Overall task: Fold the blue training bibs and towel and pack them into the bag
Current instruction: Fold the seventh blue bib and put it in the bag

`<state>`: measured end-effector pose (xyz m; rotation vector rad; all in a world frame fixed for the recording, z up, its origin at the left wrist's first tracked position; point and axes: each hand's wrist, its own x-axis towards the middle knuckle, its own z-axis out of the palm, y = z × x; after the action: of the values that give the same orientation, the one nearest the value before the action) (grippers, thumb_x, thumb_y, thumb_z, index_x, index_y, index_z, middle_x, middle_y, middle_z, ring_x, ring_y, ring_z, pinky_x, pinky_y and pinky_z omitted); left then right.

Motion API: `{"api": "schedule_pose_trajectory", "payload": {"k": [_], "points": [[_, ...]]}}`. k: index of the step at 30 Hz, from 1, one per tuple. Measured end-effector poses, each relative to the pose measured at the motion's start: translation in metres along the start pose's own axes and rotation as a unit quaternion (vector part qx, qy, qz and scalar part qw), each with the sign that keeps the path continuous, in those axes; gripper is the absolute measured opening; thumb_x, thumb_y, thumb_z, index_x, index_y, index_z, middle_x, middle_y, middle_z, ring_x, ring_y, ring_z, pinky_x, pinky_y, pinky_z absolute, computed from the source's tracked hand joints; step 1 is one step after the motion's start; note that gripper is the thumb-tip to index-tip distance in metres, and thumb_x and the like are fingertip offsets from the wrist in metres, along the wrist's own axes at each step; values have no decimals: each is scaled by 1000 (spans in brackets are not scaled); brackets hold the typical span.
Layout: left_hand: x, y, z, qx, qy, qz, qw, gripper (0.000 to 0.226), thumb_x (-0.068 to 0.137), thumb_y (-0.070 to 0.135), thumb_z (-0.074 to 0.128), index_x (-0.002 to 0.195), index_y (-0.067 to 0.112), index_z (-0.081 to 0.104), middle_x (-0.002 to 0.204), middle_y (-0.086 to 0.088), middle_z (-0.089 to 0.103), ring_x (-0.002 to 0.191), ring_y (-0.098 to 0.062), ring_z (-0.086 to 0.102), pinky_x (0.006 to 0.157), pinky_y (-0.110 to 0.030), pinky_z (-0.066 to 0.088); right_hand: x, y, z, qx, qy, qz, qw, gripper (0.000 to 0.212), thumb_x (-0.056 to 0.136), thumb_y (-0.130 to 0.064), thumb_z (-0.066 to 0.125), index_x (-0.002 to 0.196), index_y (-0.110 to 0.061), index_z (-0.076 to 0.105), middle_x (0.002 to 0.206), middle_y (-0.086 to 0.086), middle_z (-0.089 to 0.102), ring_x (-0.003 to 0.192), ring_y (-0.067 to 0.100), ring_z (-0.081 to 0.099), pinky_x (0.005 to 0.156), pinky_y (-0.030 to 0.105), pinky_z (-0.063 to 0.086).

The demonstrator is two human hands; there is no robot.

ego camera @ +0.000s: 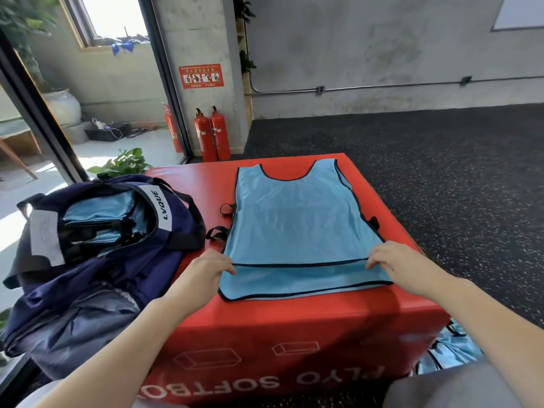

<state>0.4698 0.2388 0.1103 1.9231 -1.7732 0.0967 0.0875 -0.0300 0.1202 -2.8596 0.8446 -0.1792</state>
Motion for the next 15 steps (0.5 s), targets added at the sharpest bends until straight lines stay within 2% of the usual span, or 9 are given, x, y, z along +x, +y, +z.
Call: {"api": "schedule_pose_trajectory", "payload": {"k": [2,5,8,10,12,13,15], "points": [[-7,3,3,7,-19,1,1000,51,75,-22,52,99,15,78,104,6,70,104,-3,54,97,-9,38,-9,-4,-3,-3,-11,-11,1000,28,93,-8,56,104,-27,74,106,-21,60,109,9,55,101,35,44],[-16,10,6,9,-58,4,998,43,85,-10,51,109,15,77,109,8,70,108,-7,55,100,-18,40,-23,-8,-7,-10,-24,-6,1000,22,90,-31,61,109,-27,73,112,-18,63,110,6,53,102,31,42],[-24,20,8,17,-81,11,997,23,92,20,60,108,20,76,104,16,70,105,-3,56,98,-25,46,-29,-8,-4,-47,-63,5,997,29,86,-46,56,103,-27,72,108,-16,63,107,7,54,97,34,45],[-27,26,9,20,-97,3,995,30,90,44,62,107,23,76,101,18,69,103,-1,56,96,-24,47,-29,-7,0,-50,-73,1,996,27,87,-46,57,98,-26,71,101,-15,63,104,9,55,93,35,47],[-28,26,10,32,-109,-8,993,42,87,60,63,109,25,75,103,18,68,103,0,56,95,-21,46,-29,-5,2,-31,-64,-1,997,15,88,-38,63,92,-26,71,96,-16,63,99,7,55,91,33,46],[-28,25,9,34,-112,-9,993,43,86,62,62,108,26,75,102,19,67,101,1,56,94,-21,46,-29,-4,3,-20,-55,0,998,9,88,-35,65,89,-27,70,94,-16,62,96,6,55,90,31,46],[-28,24,8,33,-109,3,993,33,90,53,63,103,26,76,98,20,66,95,2,56,91,-24,49,-30,-5,2,1,-37,8,999,4,87,-31,68,83,-29,66,90,-16,62,91,5,55,88,30,46]]}}
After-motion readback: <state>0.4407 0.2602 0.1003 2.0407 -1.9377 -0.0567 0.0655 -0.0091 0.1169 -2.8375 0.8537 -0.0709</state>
